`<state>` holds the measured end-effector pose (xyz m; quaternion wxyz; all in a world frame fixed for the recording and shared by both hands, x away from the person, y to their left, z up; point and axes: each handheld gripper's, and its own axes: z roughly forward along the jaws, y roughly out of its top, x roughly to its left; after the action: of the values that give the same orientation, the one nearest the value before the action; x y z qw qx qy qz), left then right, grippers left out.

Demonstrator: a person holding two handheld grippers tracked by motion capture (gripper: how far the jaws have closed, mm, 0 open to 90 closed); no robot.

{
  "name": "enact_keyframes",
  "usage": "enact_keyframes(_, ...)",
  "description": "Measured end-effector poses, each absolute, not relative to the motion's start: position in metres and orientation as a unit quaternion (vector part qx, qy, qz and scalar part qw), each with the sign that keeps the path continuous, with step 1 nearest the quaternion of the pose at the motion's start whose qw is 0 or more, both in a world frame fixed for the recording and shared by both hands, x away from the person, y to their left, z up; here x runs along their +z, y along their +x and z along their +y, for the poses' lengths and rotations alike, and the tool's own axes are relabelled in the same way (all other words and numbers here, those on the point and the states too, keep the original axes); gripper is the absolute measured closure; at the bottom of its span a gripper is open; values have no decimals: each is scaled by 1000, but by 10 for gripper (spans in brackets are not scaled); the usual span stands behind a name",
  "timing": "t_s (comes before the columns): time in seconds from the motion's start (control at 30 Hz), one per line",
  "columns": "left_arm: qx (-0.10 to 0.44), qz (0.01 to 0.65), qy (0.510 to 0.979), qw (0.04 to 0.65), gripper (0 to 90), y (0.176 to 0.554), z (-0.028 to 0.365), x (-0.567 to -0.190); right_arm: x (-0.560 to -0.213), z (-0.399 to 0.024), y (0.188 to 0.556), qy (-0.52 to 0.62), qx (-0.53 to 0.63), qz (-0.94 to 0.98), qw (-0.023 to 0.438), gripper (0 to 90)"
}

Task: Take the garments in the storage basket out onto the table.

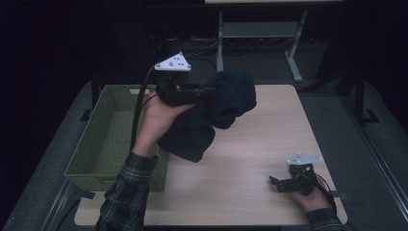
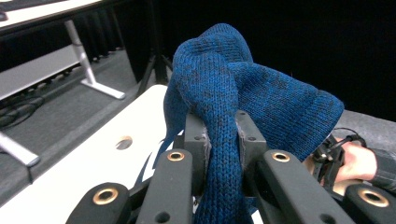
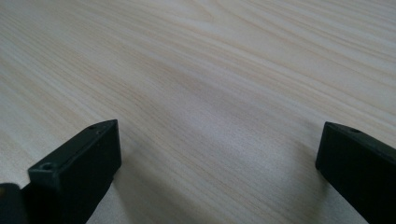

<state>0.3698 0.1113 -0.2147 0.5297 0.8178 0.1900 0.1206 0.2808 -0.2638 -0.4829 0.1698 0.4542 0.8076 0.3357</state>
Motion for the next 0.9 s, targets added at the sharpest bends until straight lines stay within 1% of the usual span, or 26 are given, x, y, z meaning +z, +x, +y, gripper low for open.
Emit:
enact_keyframes(0.43, 88, 181, 820, 536, 785, 366, 76, -248, -483, -264, 281, 453, 336, 808, 171, 0)
enact_keyframes(0.9, 36, 191, 817, 543, 785, 364, 54, -296, -483, -264, 281, 453, 335, 808, 172, 0)
